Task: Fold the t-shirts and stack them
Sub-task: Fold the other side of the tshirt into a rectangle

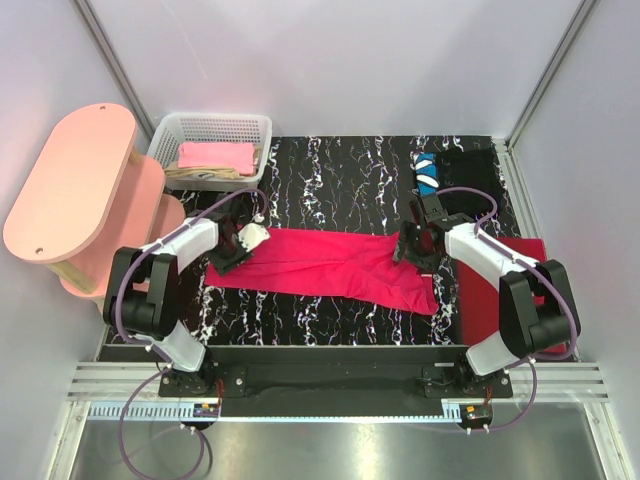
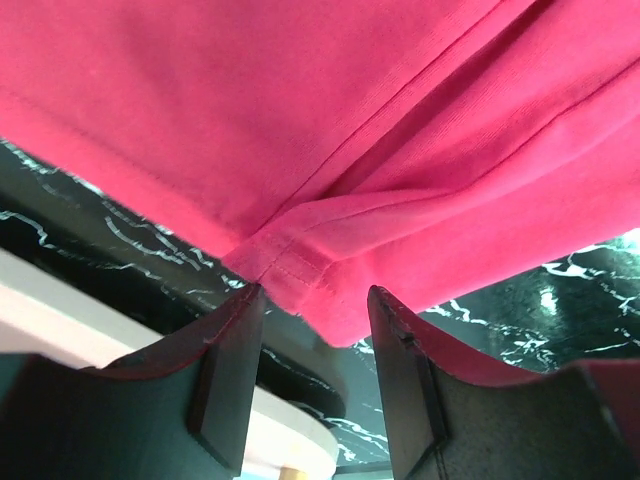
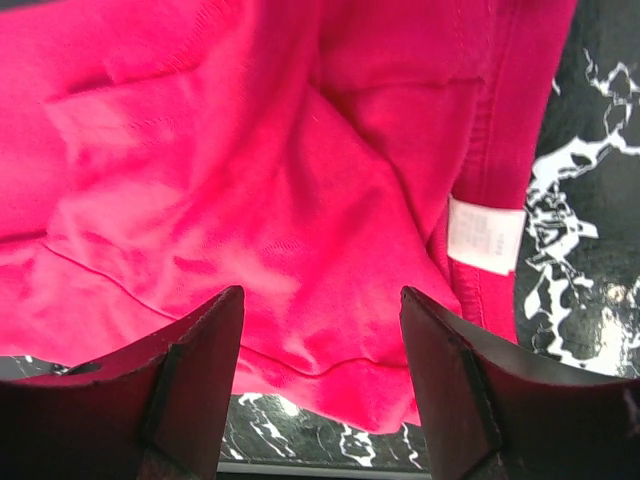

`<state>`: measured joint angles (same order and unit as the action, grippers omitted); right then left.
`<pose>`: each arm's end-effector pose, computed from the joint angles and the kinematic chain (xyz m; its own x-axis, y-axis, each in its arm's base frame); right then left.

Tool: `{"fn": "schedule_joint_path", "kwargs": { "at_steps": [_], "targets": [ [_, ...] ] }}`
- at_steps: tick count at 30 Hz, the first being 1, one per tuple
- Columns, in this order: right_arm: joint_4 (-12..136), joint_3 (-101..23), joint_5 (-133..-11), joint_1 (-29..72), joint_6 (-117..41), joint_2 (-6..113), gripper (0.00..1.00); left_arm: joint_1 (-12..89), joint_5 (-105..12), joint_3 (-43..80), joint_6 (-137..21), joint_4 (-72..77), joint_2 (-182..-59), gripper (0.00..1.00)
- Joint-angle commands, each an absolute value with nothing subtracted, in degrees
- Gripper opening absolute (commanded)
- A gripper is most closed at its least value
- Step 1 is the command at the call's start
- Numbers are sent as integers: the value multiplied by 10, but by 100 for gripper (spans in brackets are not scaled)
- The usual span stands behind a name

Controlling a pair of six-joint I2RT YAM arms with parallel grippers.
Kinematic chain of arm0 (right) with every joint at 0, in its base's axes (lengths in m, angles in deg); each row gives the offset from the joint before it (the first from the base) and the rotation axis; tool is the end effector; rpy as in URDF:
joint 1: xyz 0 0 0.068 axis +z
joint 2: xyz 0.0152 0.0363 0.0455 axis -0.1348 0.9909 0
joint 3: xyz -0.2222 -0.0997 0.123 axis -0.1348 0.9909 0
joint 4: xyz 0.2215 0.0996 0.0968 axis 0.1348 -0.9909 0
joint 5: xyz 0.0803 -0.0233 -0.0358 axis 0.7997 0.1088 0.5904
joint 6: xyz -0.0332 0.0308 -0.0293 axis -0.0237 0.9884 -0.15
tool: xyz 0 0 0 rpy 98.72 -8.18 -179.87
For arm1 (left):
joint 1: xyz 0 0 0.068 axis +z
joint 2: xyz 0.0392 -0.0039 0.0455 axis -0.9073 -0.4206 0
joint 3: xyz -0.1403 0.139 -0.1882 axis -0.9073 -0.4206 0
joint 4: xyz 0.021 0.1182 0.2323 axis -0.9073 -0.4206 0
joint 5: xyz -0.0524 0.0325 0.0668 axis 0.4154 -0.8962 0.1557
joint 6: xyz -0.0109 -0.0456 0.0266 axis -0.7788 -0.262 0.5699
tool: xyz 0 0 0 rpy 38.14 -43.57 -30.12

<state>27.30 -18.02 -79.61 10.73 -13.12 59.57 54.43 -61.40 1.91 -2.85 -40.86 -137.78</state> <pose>0.2725 0.0908 0.1935 -0.9136 0.2506 -0.3201 0.1963 0.9615 0.1925 0.2820 -0.0491 0.1722 -0.5898 0.8039 -0.0769 0.7747 0.5901 0.2272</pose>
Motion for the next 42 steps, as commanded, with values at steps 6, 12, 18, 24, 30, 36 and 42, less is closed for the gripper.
{"fn": "schedule_joint_path", "kwargs": {
  "at_steps": [6, 12, 18, 24, 30, 36, 42],
  "targets": [
    [319, -175, -783, 111, -123, 604, 70, 543, -603, 63, -38, -400, -1415, 14],
    [335, -161, -781, 111, -125, 626, 68, 544, -615, 76, -33, -390, -1436, 0],
    [342, -158, -787, 111, -134, 668, 68, 548, -632, 78, -23, -386, -1430, 0],
    [344, -169, -789, 112, -137, 694, 68, 563, -640, 74, -6, -386, -1402, 0],
    [344, -173, -790, 111, -137, 693, 69, 584, -642, 69, 5, -386, -1384, 0],
    [344, -168, -803, 111, -138, 695, 69, 594, -639, 78, 4, -383, -1384, 0],
    [344, -169, -805, 111, -136, 693, 69, 598, -637, 126, -9, -379, -1410, 0]
  ]
}}
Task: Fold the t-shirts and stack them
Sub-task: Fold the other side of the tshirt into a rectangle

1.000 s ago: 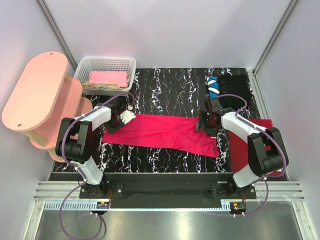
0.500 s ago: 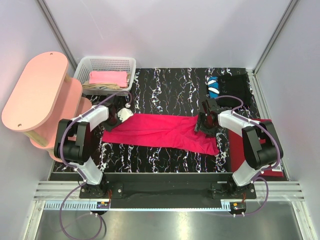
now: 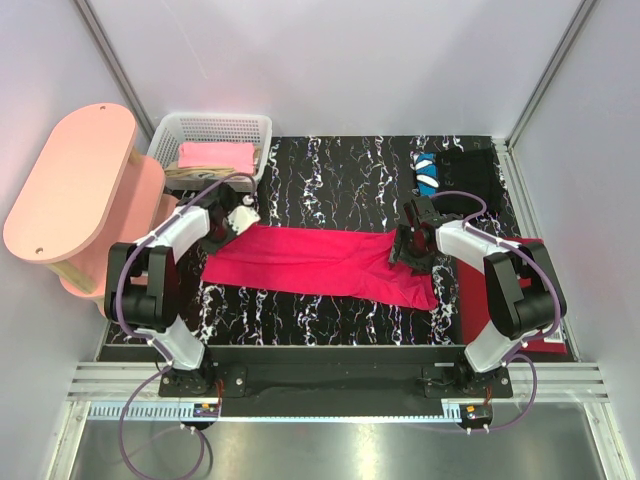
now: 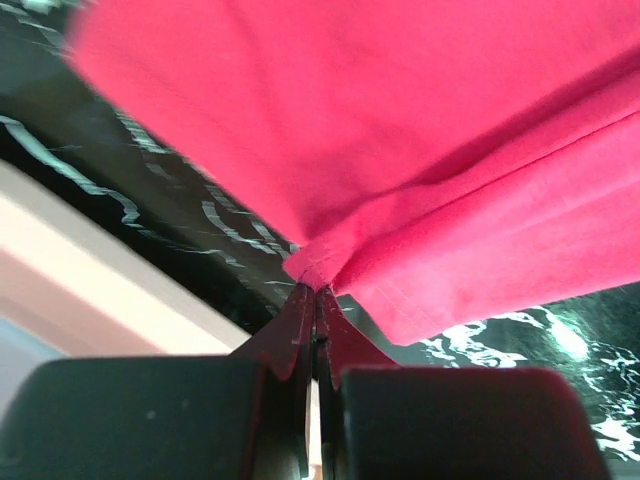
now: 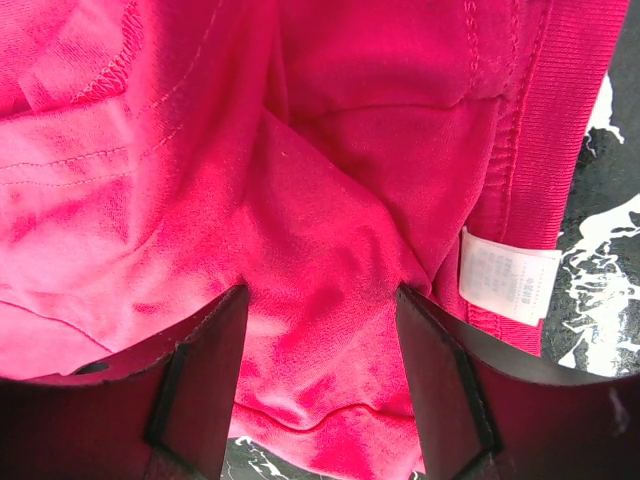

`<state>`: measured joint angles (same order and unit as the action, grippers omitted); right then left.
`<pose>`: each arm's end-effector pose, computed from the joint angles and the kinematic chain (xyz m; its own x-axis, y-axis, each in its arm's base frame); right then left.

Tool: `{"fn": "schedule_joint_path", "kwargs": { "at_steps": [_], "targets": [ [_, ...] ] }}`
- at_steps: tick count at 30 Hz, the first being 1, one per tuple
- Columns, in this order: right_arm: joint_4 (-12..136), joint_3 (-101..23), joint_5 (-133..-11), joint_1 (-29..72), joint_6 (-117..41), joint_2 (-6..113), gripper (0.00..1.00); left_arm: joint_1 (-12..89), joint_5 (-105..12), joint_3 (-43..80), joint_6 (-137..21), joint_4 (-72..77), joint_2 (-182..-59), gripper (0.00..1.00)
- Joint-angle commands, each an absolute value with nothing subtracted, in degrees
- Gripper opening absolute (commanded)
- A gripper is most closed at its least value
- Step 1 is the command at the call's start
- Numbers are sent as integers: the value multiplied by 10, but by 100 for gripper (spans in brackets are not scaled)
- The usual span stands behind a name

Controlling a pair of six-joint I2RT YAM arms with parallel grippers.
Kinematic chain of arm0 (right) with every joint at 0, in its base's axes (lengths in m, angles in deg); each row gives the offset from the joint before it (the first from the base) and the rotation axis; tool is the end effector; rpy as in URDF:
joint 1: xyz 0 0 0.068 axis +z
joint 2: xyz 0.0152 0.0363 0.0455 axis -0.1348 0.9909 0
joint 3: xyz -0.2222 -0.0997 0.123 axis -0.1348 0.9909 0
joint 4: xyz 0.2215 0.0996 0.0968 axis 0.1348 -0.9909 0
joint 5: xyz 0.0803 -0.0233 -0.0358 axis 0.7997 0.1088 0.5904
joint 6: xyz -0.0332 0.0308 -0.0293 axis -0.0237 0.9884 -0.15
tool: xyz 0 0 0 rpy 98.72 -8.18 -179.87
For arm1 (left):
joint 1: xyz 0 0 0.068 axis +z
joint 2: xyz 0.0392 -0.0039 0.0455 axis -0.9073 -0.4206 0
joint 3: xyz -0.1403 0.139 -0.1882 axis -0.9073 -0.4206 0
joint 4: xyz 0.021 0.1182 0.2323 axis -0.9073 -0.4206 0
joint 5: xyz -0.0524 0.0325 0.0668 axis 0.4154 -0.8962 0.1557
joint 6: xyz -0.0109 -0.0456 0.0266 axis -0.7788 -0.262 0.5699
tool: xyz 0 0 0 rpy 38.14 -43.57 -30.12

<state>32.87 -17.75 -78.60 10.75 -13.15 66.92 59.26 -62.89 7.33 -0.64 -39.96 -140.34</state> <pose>0.2885 0.0969 0.1606 -0.9272 0.2453 -0.2831 0.1969 0.9621 0.1887 0.3084 -0.0266 0.1850 -0.6263 0.7736 -0.0963 0.7254 0.6236 0.2914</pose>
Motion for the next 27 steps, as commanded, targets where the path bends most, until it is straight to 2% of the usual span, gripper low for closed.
{"fn": "schedule_joint_path", "kwargs": {
  "at_steps": [1, 9, 10, 11, 14, 15, 16, 17, 20, 23, 27],
  "targets": [
    [345, -170, -806, 111, -136, 693, 68, 598, -637, 146, -12, -379, -1415, 0],
    [339, -173, -809, 112, -136, 686, 68, 598, -686, 194, -16, -378, -1485, 2],
    [337, -173, -810, 111, -136, 682, 68, 598, -691, 185, -14, -379, -1489, 26],
    [336, -173, -810, 111, -136, 681, 68, 598, -702, 180, -12, -376, -1492, 37],
    [335, -175, -810, 111, -137, 678, 68, 599, -728, 153, -3, -361, -1492, 44],
    [334, -175, -810, 111, -137, 679, 68, 599, -733, 139, 0, -354, -1489, 49],
    [334, -175, -809, 111, -138, 679, 68, 600, -743, 133, 1, -348, -1486, 59],
    [334, -177, -809, 111, -137, 679, 68, 600, -750, 128, 2, -338, -1480, 85],
    [332, -179, -810, 112, -139, 676, 68, 600, -771, 118, 3, -325, -1458, 99],
    [331, -182, -814, 111, -140, 673, 68, 595, -755, 112, -18, -345, -1412, 99],
    [327, -188, -818, 111, -143, 675, 68, 578, -726, 41, -30, -360, -1342, 99]
  ]
}}
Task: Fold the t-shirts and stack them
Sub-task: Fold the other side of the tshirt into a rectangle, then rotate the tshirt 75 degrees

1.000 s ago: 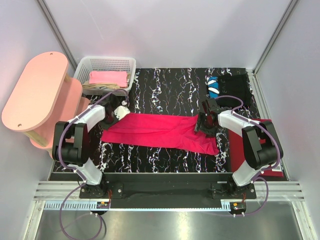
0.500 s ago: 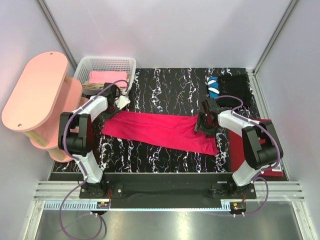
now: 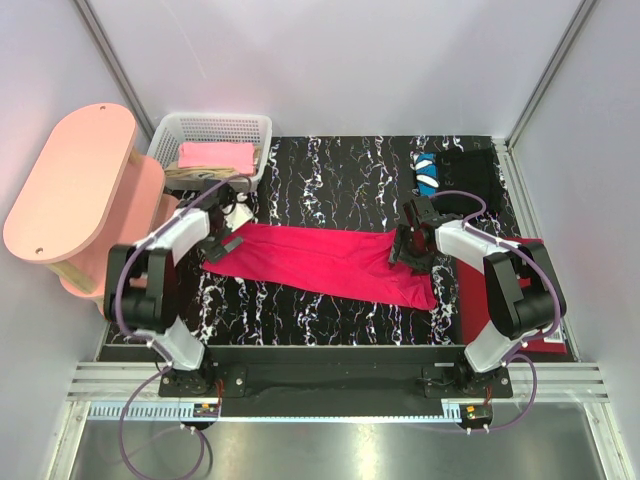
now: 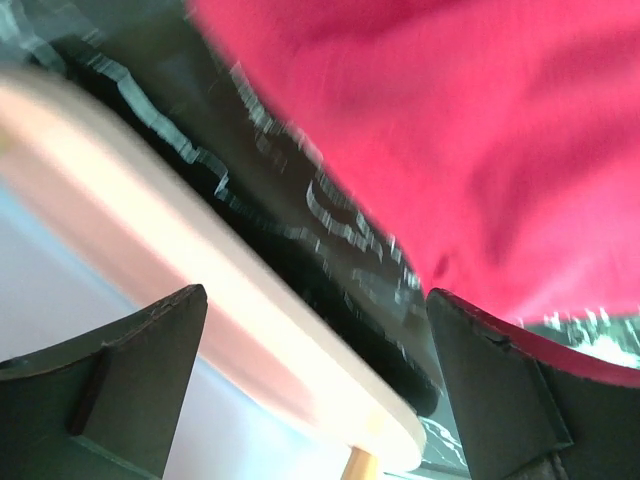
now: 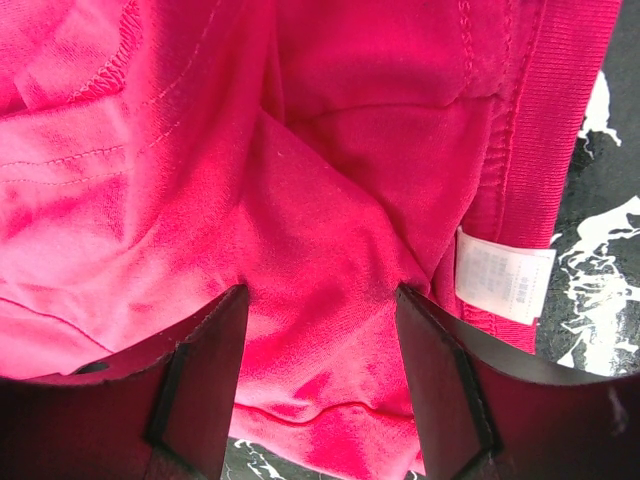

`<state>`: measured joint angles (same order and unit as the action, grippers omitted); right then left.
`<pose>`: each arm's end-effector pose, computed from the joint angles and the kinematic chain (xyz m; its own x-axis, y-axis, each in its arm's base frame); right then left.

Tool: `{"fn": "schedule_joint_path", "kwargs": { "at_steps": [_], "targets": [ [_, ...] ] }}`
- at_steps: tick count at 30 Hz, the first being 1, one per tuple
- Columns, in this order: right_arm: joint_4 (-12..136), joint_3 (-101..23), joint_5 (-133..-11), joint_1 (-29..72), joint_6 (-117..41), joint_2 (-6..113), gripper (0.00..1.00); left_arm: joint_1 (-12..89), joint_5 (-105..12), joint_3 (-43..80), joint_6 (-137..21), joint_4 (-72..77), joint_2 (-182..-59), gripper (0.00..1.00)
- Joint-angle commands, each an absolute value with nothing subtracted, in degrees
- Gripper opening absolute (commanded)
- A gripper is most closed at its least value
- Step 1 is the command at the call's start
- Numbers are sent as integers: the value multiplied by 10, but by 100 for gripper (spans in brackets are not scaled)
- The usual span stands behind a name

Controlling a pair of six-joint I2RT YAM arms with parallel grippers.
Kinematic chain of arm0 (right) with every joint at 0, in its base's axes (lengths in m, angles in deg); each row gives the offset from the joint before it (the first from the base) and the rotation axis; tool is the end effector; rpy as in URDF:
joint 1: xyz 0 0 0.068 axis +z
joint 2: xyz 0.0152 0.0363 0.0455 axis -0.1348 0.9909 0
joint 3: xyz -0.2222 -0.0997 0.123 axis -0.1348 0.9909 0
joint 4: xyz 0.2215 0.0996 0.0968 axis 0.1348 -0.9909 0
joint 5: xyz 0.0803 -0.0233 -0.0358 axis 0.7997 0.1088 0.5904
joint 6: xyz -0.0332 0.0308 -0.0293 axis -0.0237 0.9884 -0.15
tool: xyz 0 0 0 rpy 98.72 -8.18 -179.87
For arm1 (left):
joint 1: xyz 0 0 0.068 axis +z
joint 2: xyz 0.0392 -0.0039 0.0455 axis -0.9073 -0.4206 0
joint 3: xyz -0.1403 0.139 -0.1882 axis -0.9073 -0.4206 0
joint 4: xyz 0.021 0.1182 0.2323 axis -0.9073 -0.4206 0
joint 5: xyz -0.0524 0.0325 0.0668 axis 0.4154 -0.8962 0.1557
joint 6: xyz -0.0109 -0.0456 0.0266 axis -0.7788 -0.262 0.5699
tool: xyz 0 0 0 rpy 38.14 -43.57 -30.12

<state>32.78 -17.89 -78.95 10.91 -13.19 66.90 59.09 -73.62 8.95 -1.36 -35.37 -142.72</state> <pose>0.2887 0.0976 0.1613 -0.9266 0.2425 -0.2872 0.1950 0.9633 0.1843 0.3251 -0.0228 0.1844 -0.6713 0.7407 -0.0268 0.6518 0.6072 0.4544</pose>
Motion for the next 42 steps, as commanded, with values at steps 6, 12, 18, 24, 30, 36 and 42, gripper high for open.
{"fn": "schedule_joint_path", "kwargs": {
  "at_steps": [6, 12, 18, 24, 30, 36, 42],
  "targets": [
    [320, -197, -821, 111, -144, 674, 68, 576, -698, -88, -40, -348, -1277, 99],
    [314, -205, -817, 111, -144, 678, 68, 564, -644, -16, -79, -362, -1257, 99],
    [310, -206, -818, 111, -142, 678, 68, 513, -613, 122, -130, -406, -1326, 99],
    [302, -216, -823, 112, -144, 685, 68, 497, -588, 191, -165, -409, -1410, 99],
    [298, -230, -830, 111, -146, 694, 68, 492, -660, 122, -138, -343, -1469, 99],
    [296, -262, -824, 100, -152, 729, 69, 495, -707, -16, -106, -275, -1424, 99],
    [292, -314, -812, 83, -164, 772, 69, 504, -731, -105, -87, -239, -1380, 99]
  ]
}}
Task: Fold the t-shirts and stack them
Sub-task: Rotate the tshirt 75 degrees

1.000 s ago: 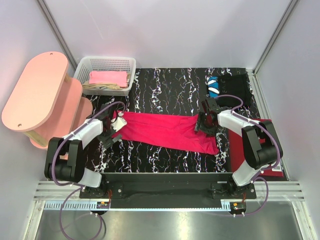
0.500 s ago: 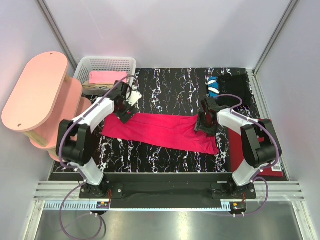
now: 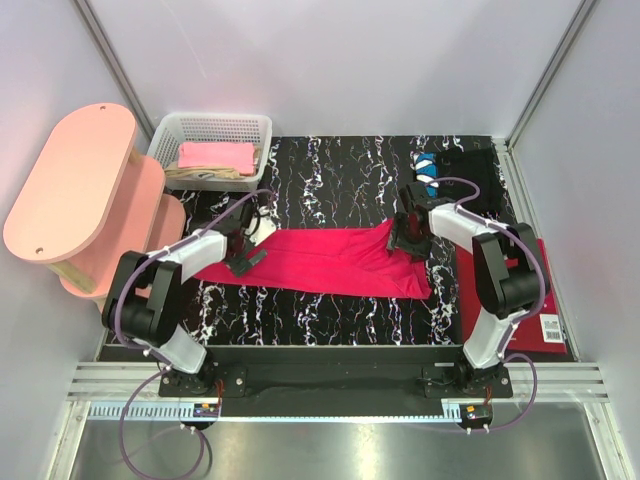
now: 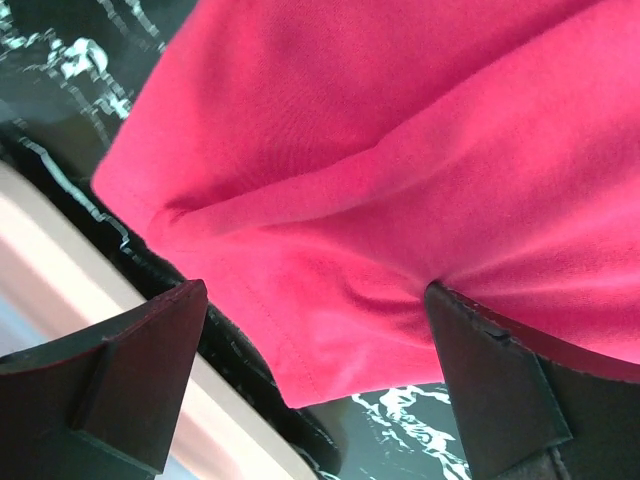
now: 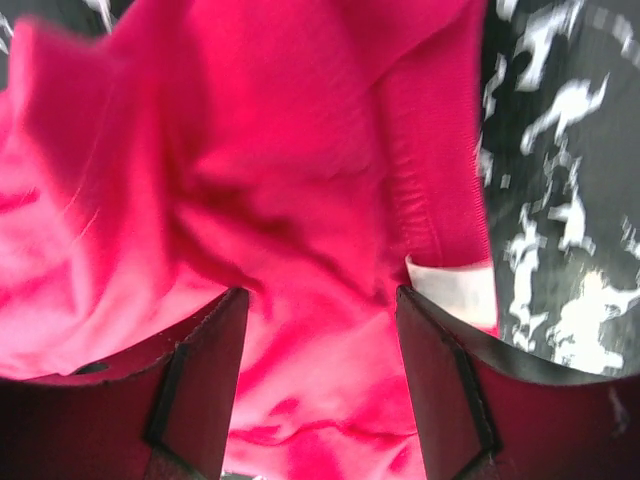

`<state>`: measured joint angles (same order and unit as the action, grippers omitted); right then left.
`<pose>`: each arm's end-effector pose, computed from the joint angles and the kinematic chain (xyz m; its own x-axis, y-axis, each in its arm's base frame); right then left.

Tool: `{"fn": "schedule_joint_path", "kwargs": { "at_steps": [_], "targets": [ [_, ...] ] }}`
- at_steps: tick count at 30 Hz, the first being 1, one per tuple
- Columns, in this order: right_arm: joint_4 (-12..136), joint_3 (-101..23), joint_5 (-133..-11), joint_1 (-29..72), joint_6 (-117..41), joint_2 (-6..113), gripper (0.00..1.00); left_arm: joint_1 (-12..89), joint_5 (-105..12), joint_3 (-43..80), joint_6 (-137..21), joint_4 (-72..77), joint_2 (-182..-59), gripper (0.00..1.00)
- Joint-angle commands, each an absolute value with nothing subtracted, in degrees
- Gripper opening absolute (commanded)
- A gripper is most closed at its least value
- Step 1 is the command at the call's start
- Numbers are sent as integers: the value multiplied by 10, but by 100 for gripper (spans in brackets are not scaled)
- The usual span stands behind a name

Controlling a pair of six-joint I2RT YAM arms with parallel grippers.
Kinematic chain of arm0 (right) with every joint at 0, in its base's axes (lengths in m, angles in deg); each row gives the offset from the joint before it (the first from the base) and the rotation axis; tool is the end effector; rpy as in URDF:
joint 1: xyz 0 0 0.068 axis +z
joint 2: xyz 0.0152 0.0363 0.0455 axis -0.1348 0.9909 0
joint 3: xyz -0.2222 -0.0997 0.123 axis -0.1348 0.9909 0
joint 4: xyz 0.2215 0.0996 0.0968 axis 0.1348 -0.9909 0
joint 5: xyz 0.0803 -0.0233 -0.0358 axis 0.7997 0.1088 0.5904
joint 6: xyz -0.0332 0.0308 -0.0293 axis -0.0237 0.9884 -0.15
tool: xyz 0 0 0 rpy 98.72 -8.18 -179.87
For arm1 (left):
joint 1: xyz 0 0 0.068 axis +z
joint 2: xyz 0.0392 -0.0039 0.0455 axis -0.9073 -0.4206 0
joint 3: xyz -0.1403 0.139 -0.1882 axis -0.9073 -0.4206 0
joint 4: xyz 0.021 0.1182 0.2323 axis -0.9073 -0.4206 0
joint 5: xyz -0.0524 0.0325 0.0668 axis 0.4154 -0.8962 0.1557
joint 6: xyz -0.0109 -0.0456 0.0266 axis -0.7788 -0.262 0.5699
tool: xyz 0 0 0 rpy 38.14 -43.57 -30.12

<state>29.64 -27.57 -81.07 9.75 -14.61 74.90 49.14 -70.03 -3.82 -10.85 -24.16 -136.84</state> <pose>0.3262 0.1016 0.1615 -0.9277 0.2368 -0.2886 0.2055 0.9693 0.1347 0.2852 -0.0720 0.1613 -0.6229 0.7575 -0.1953 0.6388 0.6367 0.4320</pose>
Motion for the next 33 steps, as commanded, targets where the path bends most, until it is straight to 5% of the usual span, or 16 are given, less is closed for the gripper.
{"fn": "schedule_joint_path", "kwargs": {
  "at_steps": [1, 19, 27, 33],
  "targets": [
    [291, -320, -811, 77, -168, 778, 68, 505, -733, -121, -87, -237, -1374, 99],
    [232, -592, -763, 43, -194, 995, 65, 479, -581, -84, -166, -430, -1246, 99],
    [145, -871, -711, 37, -209, 1129, 61, 445, -551, -46, -203, -441, -1298, 99],
    [25, -1173, -690, 37, -231, 1264, 61, 428, -391, 40, -222, -514, -1324, 99]
  ]
}}
